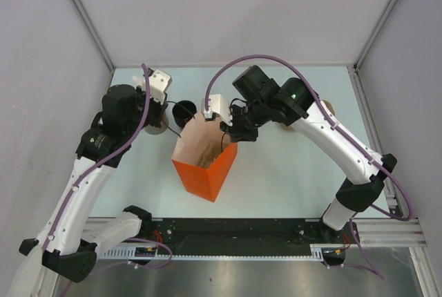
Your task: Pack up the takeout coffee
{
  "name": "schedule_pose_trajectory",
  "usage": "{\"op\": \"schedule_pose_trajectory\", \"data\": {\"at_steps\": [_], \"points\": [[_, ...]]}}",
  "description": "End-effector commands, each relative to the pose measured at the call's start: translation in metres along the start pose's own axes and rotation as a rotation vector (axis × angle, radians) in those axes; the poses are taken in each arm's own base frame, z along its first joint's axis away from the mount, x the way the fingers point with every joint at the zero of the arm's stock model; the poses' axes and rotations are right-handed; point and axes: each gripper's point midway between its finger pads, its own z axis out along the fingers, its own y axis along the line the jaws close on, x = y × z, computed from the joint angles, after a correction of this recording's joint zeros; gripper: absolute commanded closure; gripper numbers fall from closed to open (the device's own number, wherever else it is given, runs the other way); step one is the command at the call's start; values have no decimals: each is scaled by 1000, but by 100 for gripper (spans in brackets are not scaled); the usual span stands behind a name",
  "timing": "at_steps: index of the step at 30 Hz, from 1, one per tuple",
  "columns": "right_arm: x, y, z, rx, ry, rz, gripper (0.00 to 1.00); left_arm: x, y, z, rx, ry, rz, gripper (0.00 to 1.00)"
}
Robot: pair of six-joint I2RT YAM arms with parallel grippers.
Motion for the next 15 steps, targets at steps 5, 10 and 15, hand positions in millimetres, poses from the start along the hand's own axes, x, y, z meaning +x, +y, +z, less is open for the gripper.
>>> {"op": "schedule_pose_trajectory", "data": {"at_steps": [5,10,15], "points": [[-28,7,-26,37,-88,-33,100,-34,-3,-20,53,-84,26,100],[-40,12,-37,36,-150,-42,100,-55,-4,-36,77,-128,74,100],[-38,20,-25,-4,-136,-45,100,-54,-6,-46,94,-117,81,100]]}}
